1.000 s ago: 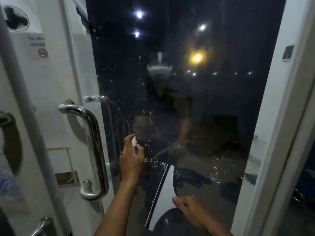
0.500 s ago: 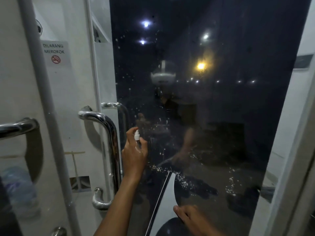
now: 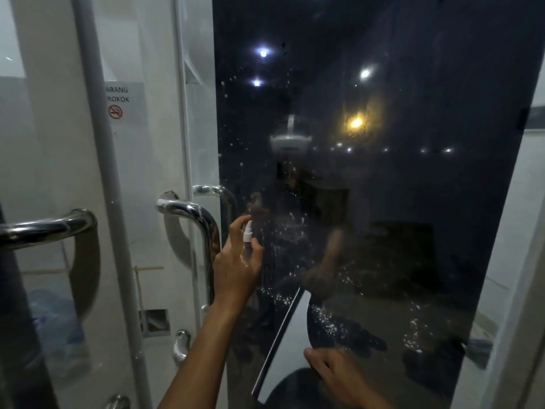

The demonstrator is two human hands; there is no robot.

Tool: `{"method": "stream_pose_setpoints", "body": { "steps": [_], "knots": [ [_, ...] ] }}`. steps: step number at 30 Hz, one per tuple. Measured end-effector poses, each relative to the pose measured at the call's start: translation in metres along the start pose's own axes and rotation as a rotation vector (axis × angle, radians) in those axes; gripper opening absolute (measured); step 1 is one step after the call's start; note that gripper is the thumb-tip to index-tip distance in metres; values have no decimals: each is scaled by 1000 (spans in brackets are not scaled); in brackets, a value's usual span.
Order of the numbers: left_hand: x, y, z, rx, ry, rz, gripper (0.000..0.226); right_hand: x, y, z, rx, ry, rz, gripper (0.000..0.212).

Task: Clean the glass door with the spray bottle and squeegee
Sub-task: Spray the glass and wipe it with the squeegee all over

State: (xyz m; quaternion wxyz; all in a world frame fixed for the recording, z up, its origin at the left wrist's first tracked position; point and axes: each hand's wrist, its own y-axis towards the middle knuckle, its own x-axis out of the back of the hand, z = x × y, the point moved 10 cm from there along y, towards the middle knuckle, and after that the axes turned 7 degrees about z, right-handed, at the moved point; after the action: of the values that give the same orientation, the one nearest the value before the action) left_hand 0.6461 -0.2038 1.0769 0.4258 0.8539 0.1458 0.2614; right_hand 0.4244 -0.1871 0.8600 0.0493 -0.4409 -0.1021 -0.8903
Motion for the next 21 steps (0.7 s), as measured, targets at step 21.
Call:
{"method": "stream_pose_setpoints", "body": {
  "steps": [21],
  "knots": [
    [52,46,-21,-201,243,34,40,151,113,119,52,-665,-120,70]
  ]
}}
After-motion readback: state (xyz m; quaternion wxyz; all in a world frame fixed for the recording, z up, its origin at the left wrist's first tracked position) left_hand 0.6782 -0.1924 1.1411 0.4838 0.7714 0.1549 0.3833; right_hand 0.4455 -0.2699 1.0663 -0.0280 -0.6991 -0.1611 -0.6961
